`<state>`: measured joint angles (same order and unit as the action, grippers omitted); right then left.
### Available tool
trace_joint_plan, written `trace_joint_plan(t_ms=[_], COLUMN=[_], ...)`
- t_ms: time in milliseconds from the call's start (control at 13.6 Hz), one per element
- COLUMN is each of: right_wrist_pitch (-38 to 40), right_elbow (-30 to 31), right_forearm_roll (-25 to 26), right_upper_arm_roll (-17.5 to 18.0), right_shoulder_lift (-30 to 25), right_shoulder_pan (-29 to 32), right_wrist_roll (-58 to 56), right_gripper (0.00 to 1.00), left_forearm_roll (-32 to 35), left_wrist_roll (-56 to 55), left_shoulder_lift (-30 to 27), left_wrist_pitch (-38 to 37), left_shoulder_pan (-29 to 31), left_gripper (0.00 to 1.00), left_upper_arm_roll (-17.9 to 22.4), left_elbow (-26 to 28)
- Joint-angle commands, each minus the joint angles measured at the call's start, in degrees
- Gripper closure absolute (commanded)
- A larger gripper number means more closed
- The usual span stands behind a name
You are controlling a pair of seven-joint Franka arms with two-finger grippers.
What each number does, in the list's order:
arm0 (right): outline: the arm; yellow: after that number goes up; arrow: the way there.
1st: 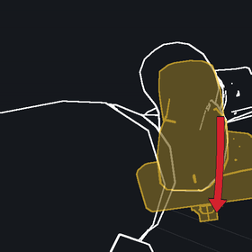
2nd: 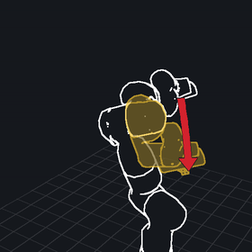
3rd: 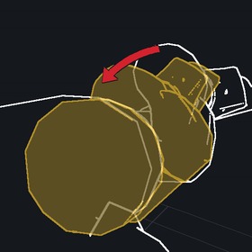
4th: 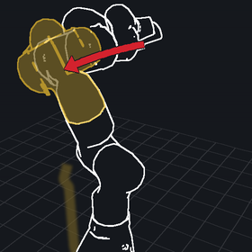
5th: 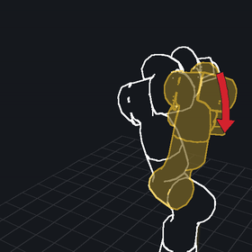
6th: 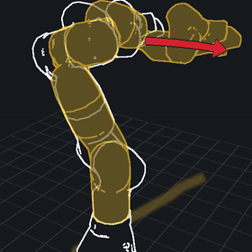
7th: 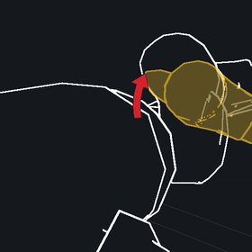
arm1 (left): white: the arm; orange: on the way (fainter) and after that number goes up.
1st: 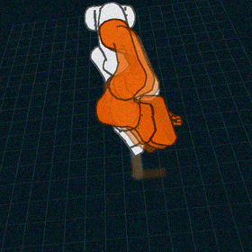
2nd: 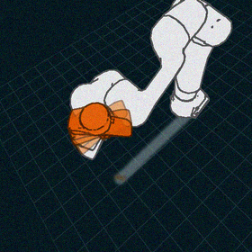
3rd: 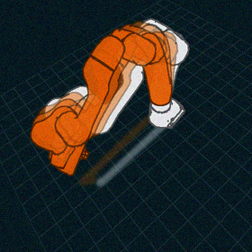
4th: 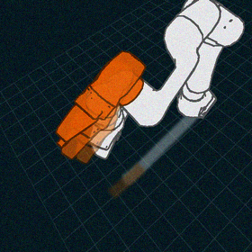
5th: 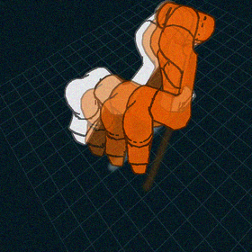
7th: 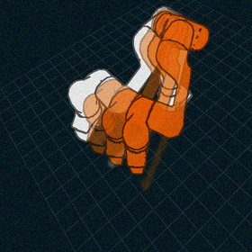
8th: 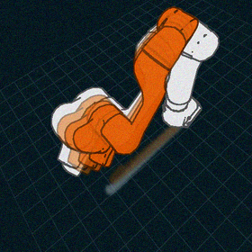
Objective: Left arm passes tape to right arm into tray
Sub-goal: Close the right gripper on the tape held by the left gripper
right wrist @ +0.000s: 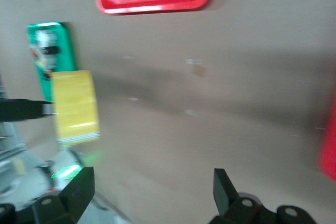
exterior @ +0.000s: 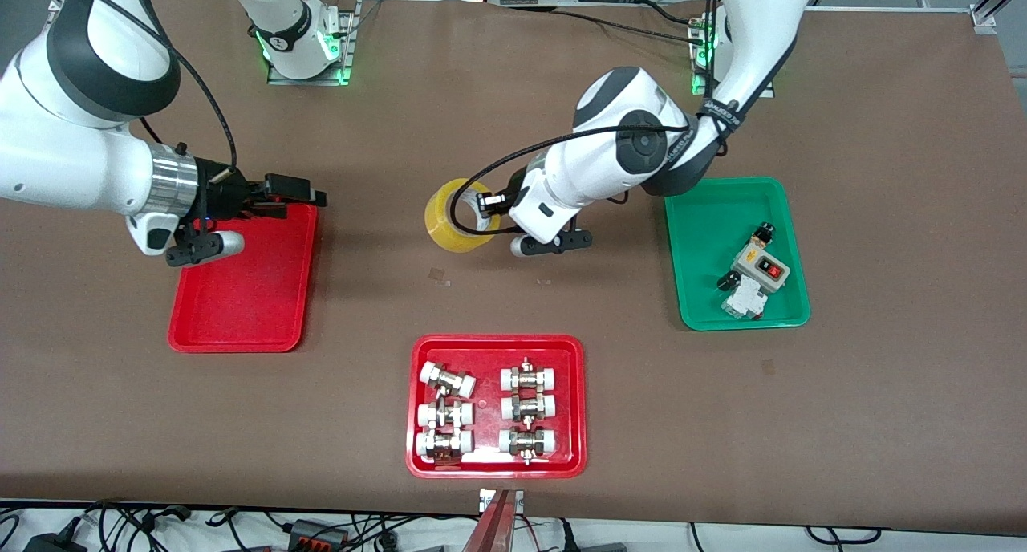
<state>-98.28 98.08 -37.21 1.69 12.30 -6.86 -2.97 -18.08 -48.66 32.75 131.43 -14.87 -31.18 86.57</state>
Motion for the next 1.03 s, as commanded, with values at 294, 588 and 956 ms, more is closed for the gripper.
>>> trace_joint_plan(t_ms=[294,588,956], right_wrist_pitch=[-1.0,-1.8,-2.3], right_elbow=[-1.7,-1.9,-1.9], right_forearm_roll=[-13.9,-14.8,-13.9], right_upper_arm_roll=[-0.4,-0.4,-0.4], right_shoulder_lift=[5.8,6.8,8.1], right_shoulder_pan=[-1.0,-2.2,-5.2], right_wrist_roll=[-2.6,-7.1,-8.0], right_gripper=[0.0,0.0,0.0], left_forearm_roll=[-0.6,-0.8,-0.7], left_wrist_roll=[-8.6,-8.7,-11.7], left_shoulder_lift=[4.0,6.2,8.9], left_wrist_pitch=[5.3,5.3,5.8], left_shoulder_pan=[-4.9,-5.7,-7.2], left_gripper=[1.0,1.0,1.0], left_upper_arm_roll=[0.7,0.7,0.8], left_elbow=[-5.4,-7.9,-12.5])
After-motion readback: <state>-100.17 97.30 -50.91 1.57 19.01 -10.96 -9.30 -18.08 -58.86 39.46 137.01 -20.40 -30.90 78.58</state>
